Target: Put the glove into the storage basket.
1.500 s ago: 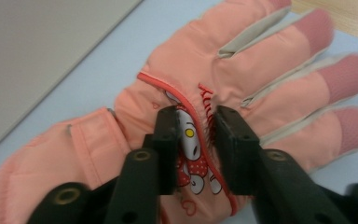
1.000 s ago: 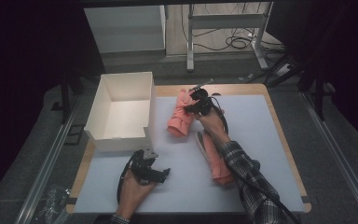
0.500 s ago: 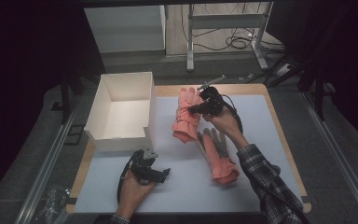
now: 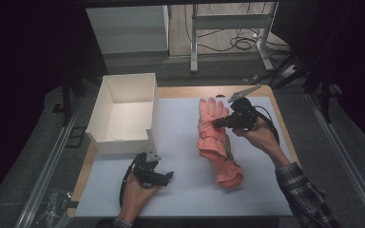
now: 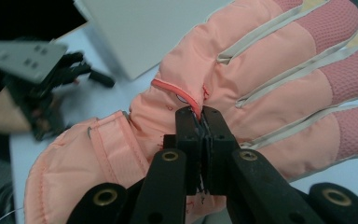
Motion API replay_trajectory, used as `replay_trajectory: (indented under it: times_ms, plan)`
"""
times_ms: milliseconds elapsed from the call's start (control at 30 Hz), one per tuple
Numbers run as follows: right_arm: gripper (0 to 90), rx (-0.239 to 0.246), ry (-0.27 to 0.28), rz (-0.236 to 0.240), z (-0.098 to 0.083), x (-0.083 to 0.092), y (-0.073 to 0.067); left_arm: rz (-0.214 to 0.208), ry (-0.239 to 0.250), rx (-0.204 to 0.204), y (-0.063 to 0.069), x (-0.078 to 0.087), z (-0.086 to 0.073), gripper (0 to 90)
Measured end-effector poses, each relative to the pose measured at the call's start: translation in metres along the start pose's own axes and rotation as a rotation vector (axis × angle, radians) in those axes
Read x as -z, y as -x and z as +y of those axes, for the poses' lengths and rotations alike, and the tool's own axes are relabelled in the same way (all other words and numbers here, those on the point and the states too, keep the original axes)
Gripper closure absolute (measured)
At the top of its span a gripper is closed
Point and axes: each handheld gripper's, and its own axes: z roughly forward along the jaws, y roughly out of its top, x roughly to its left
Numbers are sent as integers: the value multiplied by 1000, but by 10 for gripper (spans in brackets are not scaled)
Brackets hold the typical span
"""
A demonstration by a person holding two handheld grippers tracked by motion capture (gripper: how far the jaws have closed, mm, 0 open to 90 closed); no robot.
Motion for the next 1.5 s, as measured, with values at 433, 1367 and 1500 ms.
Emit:
replay_trajectory:
  times_ms: [433, 1367, 1500]
  plan:
    - [856, 94, -114, 82, -50, 2, 1, -1, -1, 1, 0, 0, 0, 15]
    - [759, -75, -9, -127, -129, 13, 13, -1, 4, 7, 1, 0, 0, 15]
    - [779, -87, 2, -108, -155, 7, 2, 0, 1, 3, 0, 0, 0, 15]
